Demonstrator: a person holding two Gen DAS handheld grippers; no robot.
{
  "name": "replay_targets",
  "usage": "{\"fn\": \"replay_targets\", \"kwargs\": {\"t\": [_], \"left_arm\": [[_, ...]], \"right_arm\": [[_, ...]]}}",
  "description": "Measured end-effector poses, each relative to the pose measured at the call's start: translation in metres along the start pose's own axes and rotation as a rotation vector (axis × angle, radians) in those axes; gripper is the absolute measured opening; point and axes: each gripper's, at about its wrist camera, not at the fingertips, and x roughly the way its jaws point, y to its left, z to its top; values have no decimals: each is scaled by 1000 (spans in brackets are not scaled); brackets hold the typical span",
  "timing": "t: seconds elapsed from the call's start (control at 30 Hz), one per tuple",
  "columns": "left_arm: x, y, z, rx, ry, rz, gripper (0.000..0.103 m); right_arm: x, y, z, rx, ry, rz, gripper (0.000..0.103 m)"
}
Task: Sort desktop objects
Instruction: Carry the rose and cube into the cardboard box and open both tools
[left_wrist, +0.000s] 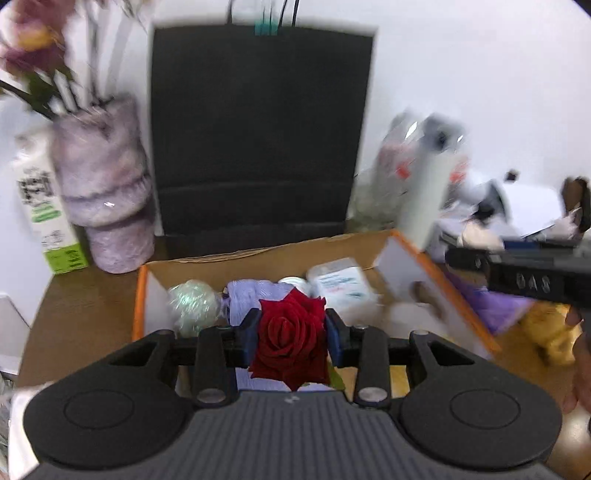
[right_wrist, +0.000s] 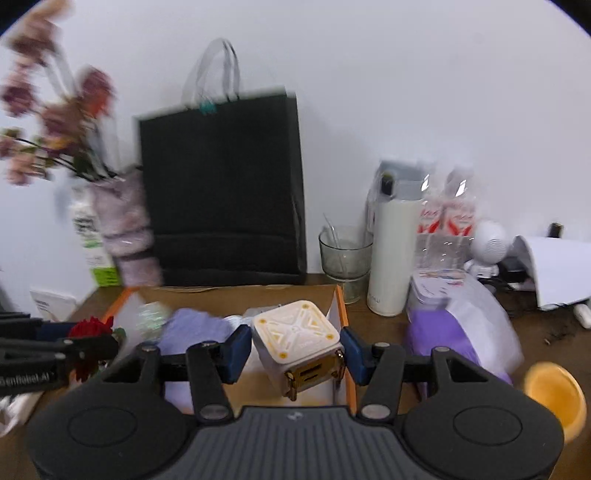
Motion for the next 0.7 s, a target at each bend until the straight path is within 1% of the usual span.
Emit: {"fn": "replay_targets", "kwargs": {"t": [0.07, 0.13, 0.17, 0.2, 0.27, 0.3, 0.33, 0.37, 0.4, 0.47, 0.57, 0.63, 0.7], "left_arm": [[36, 12, 5, -22, 43, 16, 37], [70, 24, 7, -61, 99, -11, 38], [83, 28, 8, -69, 125, -25, 40], [93, 30, 7, -76, 140, -32, 44], [103, 35, 10, -85, 140, -47, 64], [104, 37, 13, -77, 131, -57, 68], [103, 38, 17, -64, 115, -54, 76], [100, 39, 21, -52, 94, -38, 83], [95, 40, 25, -44, 71, -25, 85], [81, 44, 32, -54, 39, -23, 91], [60, 52, 36, -97, 40, -6, 92], [45, 50, 31, -103, 49, 54, 94], [23, 46, 18, -99, 46, 111, 99]], "right_arm": [[48, 2, 14, 4, 69, -48, 52], [91, 3, 18, 11, 138, -77, 52], [108, 4, 18, 10, 169, -89, 52], [123, 5, 18, 10, 191, -97, 52], [142, 6, 15, -2, 203, -102, 50], [147, 7, 16, -15, 201, -97, 51], [150, 8, 17, -28, 195, -95, 54], [151, 8, 18, -34, 182, -96, 55], [150, 9, 21, -38, 171, -100, 55], [145, 12, 24, -51, 155, -109, 62], [127, 19, 26, -87, 125, -96, 70], [109, 20, 25, -100, 110, -85, 71], [91, 20, 22, -89, 105, -74, 75]]}}
